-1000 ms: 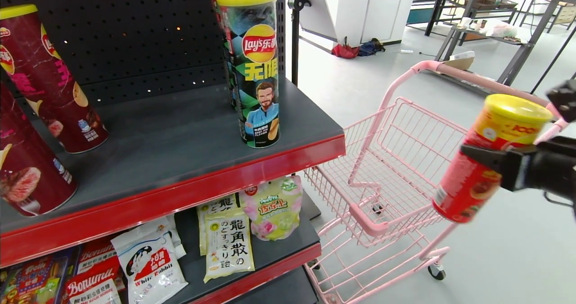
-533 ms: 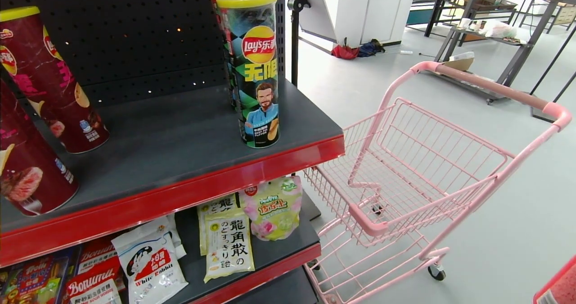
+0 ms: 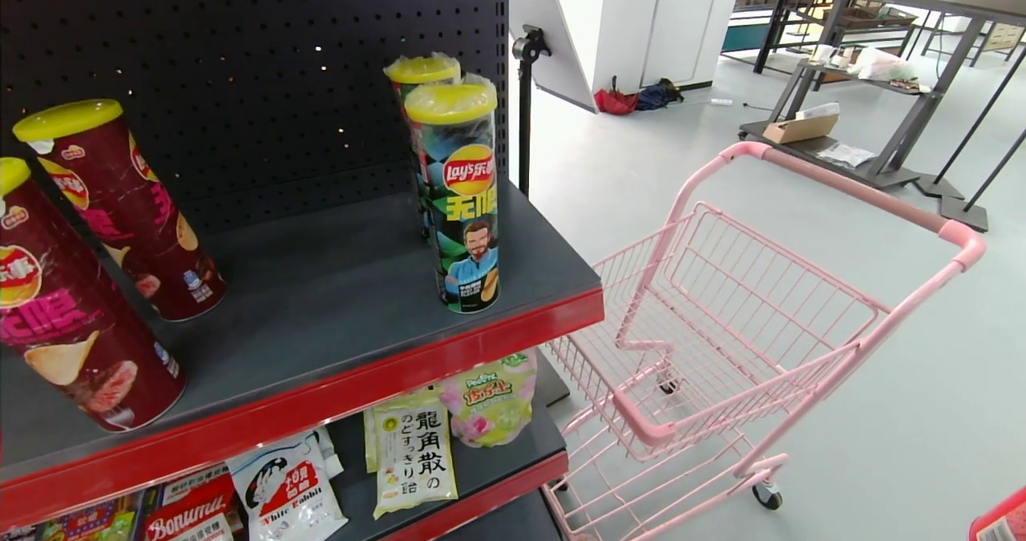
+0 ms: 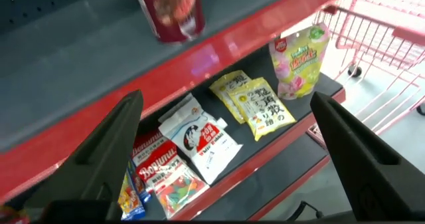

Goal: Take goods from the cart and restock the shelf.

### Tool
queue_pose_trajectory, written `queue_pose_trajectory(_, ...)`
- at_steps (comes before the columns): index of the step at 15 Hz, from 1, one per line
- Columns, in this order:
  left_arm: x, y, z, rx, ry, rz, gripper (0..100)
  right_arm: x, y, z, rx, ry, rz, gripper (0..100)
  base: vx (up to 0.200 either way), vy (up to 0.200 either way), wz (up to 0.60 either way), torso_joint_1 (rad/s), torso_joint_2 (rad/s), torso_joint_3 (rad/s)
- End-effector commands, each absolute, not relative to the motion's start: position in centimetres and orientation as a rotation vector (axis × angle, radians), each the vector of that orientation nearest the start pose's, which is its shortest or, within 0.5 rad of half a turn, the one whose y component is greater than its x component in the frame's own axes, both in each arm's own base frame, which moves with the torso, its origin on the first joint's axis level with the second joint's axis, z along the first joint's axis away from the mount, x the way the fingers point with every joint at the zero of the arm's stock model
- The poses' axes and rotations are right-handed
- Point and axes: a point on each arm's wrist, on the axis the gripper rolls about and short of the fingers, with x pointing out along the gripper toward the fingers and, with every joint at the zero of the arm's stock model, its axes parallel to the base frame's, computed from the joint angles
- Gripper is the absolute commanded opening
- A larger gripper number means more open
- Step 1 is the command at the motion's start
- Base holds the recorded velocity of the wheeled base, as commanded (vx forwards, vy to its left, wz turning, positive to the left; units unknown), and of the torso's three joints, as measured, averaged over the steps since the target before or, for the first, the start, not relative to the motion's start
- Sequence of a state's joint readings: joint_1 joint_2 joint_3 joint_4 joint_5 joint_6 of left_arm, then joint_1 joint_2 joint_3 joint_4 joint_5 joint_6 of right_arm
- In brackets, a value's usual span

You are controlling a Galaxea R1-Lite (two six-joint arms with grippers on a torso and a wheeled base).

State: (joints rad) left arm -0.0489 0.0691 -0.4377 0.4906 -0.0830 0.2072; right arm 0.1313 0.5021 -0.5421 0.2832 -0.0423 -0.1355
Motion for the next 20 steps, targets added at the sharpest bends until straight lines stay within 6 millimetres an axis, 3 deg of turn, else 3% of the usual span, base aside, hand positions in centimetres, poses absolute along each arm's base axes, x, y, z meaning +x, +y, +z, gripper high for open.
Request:
queue_pose_trajectory(1, -6.2, 0.1, 14.2, 0.204, 0.109, -0.144, 100, 1.0, 0.0, 20.2, -0.158, 0.249, 0.107, 0, 0.0, 0.0, 0.0, 0.246, -0.62, -0.388)
queue_pose_trajectory(13, -6.2, 0.1, 14.2, 0.205, 0.11, -0.143, 100, 2.1, 0.2, 20.1, -0.162, 0.29, 0.102, 0, 0.0, 0.0, 0.0, 0.163, -0.4, -0.238)
queue_pose_trajectory(20, -6.2, 0.1, 14.3, 0.205, 0.105, -0.137, 100, 2.1, 0.2, 20.0, -0.166, 0.292, 0.104, 0, 0.0, 0.0, 0.6, 0.012, -0.01, -0.007)
